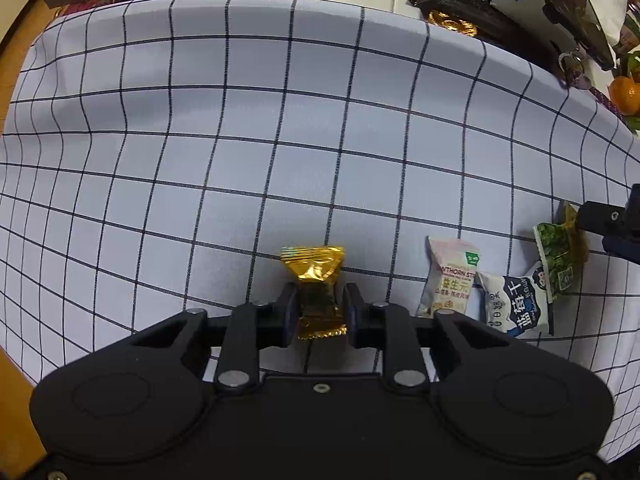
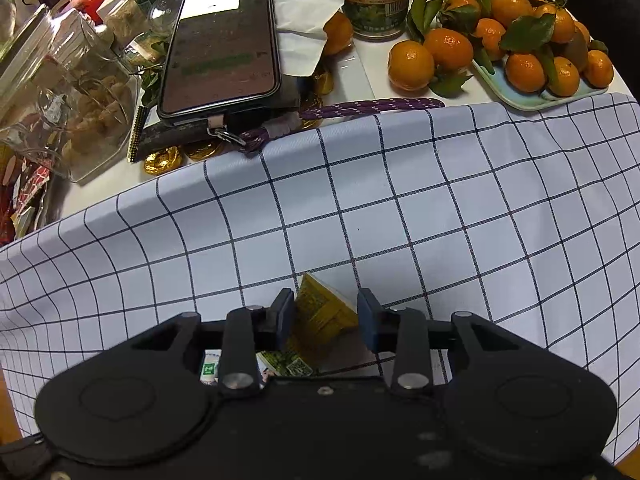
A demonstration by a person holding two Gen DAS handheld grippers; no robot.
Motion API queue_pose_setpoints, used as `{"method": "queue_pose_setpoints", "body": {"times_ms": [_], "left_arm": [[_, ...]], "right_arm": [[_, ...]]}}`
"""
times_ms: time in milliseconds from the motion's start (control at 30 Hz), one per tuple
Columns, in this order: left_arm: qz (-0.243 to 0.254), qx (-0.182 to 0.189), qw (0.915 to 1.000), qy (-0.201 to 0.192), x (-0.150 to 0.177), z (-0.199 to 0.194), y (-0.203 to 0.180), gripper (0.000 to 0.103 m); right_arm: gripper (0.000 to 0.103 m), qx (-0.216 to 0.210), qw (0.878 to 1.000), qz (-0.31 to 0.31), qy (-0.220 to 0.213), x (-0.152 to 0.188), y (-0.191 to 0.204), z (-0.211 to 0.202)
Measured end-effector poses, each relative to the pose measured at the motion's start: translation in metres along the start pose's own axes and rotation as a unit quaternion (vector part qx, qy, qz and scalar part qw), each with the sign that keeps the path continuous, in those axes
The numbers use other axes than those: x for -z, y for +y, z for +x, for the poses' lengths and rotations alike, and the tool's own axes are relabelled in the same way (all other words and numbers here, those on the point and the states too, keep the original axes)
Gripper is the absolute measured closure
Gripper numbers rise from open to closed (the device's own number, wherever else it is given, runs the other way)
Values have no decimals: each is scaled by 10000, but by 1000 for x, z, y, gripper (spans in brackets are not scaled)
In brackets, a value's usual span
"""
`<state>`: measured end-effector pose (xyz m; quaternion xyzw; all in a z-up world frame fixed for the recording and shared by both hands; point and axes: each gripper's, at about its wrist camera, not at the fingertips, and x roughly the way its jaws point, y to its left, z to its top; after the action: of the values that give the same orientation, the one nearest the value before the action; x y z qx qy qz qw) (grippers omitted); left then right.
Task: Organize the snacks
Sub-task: 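Grasp the gold foil candy with the left gripper while the right approaches the green-yellow packet, then grasp the green-yellow pea snack packet with the right gripper and lift it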
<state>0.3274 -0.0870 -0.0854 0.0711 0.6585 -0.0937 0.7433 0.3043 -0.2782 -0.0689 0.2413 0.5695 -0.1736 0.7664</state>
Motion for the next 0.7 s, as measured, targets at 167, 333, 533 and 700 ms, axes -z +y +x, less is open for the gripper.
{"method": "queue_pose_setpoints", "body": {"times_ms": [167,333,533,700], "left_arm": [[129,159,9997,-98,-2,-6,-9,78],[240,170,9994,-185,-4,-11,-19,78],[230,80,9996,-134,-2,-11,-13,77],[173,41,9998,-32,1,-5,-4,78]], "right_arm": [[66,-123,9999,45,8,-4,-4,-3],[66,-454,9966,656,187,-20,-33,-5],[65,-585,9913,1091,450,-24,-47,4],[65,-640,9918,902,635,-15,-26,12]]}}
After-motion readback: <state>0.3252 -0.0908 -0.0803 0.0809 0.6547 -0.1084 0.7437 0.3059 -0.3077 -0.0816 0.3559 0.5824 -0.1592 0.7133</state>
